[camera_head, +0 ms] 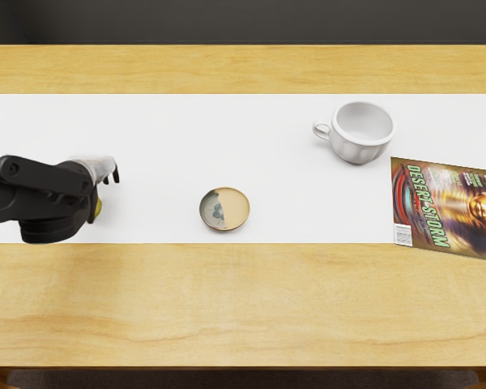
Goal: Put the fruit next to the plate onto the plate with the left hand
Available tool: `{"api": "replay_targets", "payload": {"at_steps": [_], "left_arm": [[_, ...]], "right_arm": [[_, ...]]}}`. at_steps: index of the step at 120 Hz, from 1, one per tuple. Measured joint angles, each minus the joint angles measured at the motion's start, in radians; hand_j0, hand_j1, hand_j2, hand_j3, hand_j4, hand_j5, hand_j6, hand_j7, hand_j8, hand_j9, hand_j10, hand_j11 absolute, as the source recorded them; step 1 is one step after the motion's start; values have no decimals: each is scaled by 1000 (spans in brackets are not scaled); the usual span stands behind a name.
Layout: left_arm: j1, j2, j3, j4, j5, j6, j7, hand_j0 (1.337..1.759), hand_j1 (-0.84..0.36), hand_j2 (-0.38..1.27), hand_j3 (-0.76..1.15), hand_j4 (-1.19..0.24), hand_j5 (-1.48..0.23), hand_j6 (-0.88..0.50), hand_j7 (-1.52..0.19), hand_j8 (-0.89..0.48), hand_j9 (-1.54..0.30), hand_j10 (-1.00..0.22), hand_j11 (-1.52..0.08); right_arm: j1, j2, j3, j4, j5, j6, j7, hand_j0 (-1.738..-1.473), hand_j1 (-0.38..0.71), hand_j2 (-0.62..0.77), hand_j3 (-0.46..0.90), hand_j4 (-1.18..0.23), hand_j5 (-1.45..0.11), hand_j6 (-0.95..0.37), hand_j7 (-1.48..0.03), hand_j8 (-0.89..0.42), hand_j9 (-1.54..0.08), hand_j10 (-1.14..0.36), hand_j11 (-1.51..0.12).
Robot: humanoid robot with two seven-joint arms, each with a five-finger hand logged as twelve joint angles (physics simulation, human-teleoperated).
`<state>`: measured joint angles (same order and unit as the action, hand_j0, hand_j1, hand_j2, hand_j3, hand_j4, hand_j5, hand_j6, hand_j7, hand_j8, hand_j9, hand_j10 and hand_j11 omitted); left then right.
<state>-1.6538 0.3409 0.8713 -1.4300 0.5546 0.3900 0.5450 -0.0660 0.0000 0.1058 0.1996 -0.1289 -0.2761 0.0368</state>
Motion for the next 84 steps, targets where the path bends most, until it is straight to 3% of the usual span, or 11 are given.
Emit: {"api": "replay_targets", "payload": {"at_steps": [84], "left_arm": [[11,22,42,-68,-4,120,0,1658,-104,81,0,-378,-491,-378,-491,-378,-491,-378,-491]], "right_arm": [[0,0,0,0,0,0,0,-1658,-307,-7,0,-36,-46,-36,-46,-36,-46,-36,-46]]}}
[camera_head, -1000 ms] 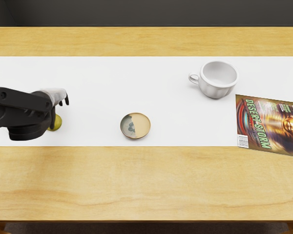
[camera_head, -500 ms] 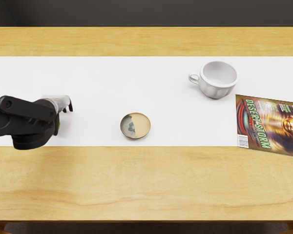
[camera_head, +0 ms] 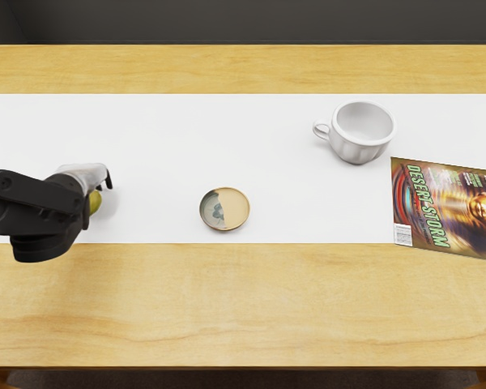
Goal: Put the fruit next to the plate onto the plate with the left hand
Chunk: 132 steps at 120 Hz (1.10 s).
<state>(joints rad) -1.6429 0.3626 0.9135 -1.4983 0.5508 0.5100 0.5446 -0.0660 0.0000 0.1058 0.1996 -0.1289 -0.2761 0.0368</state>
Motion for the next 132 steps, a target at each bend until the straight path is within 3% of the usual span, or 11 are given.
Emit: {"api": "replay_targets", "payload": {"at_steps": [49,95,132], "left_arm": [[3,12,4,-4,-7,24,-3,1658,-130,82,0,-400,-520,-400,-520,-400,-520,-400,-520],[18,22,3,12,-6,28,-9,1658,-254,106,0,-518,-644,-491,-658,-499,-658,-510,-658],[29,18,2,24,1,40,-20,1654,-259,220,0,-606,-782,-479,-795,-493,-801,-596,-800]], "right_arm": [[0,0,0,0,0,0,0,-1658,-307,-7,0,-36,-46,-36,-46,-36,-46,-36,-46],[0,0,0,0,0,0,0,-1658,-307,-7,0,-36,-46,-36,-46,-36,-46,-36,-46],[0,0,0,0,0,0,0,-1658,-307,-7,0,-36,-46,-36,-46,-36,-46,-36,-46]]}}
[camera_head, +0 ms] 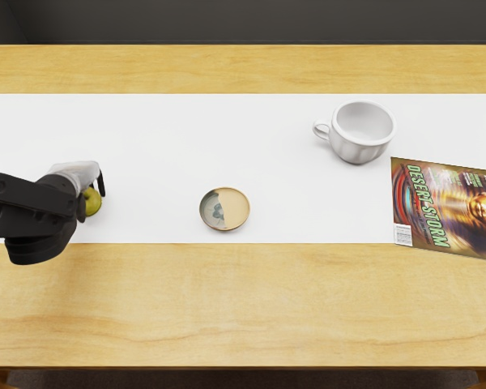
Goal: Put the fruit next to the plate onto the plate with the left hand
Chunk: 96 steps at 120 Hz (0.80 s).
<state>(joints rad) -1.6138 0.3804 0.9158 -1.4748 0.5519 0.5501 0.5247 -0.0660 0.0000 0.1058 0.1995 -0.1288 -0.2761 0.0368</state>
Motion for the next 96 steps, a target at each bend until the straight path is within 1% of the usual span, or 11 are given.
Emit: {"api": "replay_targets", "payload": {"at_steps": [13,19,27,38,65,70,79,80,83,88,96], "left_arm": [[0,0,0,2,0,-1,-4,1653,-294,303,0,-640,-871,-441,-869,-456,-868,-642,-868],[0,0,0,2,0,-2,-5,1653,-310,321,0,-611,-921,-409,-908,-438,-907,-667,-907],[3,-2,0,5,2,-2,-5,1650,-288,256,0,-586,-974,-393,-954,-410,-962,-698,-962],[3,-2,-1,10,1,-8,-6,1648,-277,250,0,-573,-1025,-374,-1007,-391,-1021,-731,-1023],[-21,5,-6,15,-5,-34,-12,1652,-377,465,0,-487,-1111,-294,-1064,-342,-1070,-782,-1073],[-30,7,-7,16,-6,-37,-12,1652,-365,411,0,-490,-1125,-292,-1069,-340,-1074,-787,-1078],[-50,22,-9,15,-9,-48,-13,1653,-388,516,0,-480,-1146,-289,-1076,-336,-1078,-795,-1081],[-52,23,-9,15,-9,-49,-13,1652,-379,489,0,-485,-1148,-287,-1077,-339,-1078,-796,-1081],[-65,32,-11,15,-10,-54,-13,1653,-375,567,0,-507,-1151,-315,-1083,-346,-1079,-796,-1082],[-85,53,-16,15,-11,-65,-14,1653,-360,540,0,-550,-1142,-334,-1085,-375,-1078,-797,-1081],[-103,72,-29,15,-11,-92,-13,1654,-371,605,0,-593,-1130,-351,-1080,-404,-1074,-797,-1078]], "right_arm": [[0,0,0,0,0,0,0,-1658,-307,-7,0,-36,-46,-36,-46,-36,-46,-36,-46],[0,0,0,0,0,0,0,-1658,-307,-7,0,-36,-46,-36,-46,-36,-46,-36,-46],[0,0,0,0,0,0,0,-1658,-307,-7,0,-36,-46,-36,-46,-36,-46,-36,-46],[0,0,0,0,0,0,0,-1658,-306,-7,0,-36,-46,-36,-46,-36,-46,-36,-46],[0,0,0,0,0,0,0,-1658,-306,-7,0,-36,-46,-36,-46,-36,-46,-36,-46],[0,0,0,0,0,0,0,-1658,-306,-7,0,-36,-46,-36,-46,-36,-46,-36,-46],[0,0,0,0,0,0,0,-1658,-307,-7,0,-36,-46,-36,-46,-36,-46,-36,-46],[0,0,0,0,0,0,0,-1658,-307,-7,0,-36,-46,-36,-46,-36,-46,-36,-46],[0,0,0,0,0,0,0,-1658,-306,-7,0,-36,-46,-36,-46,-36,-46,-36,-46],[0,0,0,0,0,0,0,-1658,-307,-7,0,-36,-46,-36,-46,-36,-46,-36,-46],[0,0,0,0,0,0,0,-1658,-307,-7,0,-36,-46,-36,-46,-36,-46,-36,-46]]}}
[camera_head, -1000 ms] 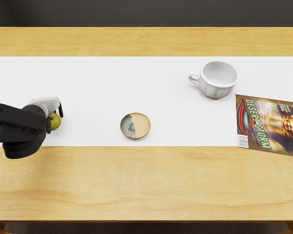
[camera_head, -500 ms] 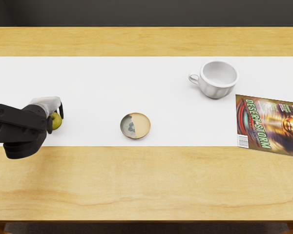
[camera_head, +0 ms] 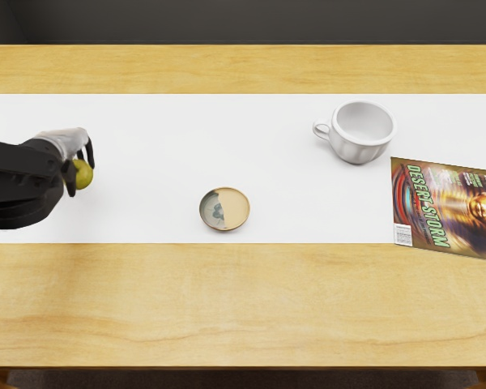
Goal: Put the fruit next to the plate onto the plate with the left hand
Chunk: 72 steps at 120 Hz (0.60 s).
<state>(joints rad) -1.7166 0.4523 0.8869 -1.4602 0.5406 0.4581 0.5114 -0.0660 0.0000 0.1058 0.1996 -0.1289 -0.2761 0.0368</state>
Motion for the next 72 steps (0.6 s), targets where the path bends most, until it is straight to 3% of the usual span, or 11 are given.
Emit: {"api": "replay_targets", "payload": {"at_steps": [23,38,64,65,72], "left_arm": [[-32,16,-75,-2,-5,-120,0,1655,-398,788,0,-642,-1127,-381,-1082,-452,-1068,-797,-1072],[-44,6,-127,-4,-5,-181,0,1655,-412,816,0,-661,-1135,-378,-1083,-470,-1066,-798,-1069],[-52,-135,-203,5,-5,-213,0,1654,-461,940,0,-649,-1159,-381,-1070,-462,-1066,-794,-1068],[-52,-144,-206,7,-6,-212,1,1654,-467,951,0,-657,-1144,-425,-1071,-464,-1066,-794,-1068],[-57,-176,-225,20,-5,-214,0,1653,-495,987,0,-643,-1155,-369,-1071,-463,-1063,-789,-1066]], "right_arm": [[0,0,0,0,0,0,0,-1658,-307,-7,0,-36,-46,-36,-46,-36,-46,-36,-46],[0,0,0,0,0,0,0,-1658,-307,-7,0,-36,-46,-36,-46,-36,-46,-36,-46],[0,0,0,0,0,0,0,-1658,-307,-7,0,-36,-46,-36,-46,-36,-46,-36,-46],[0,0,0,0,0,0,0,-1658,-307,-7,0,-36,-46,-36,-46,-36,-46,-36,-46],[0,0,0,0,0,0,0,-1658,-306,-7,0,-36,-46,-36,-46,-36,-46,-36,-46]]}}
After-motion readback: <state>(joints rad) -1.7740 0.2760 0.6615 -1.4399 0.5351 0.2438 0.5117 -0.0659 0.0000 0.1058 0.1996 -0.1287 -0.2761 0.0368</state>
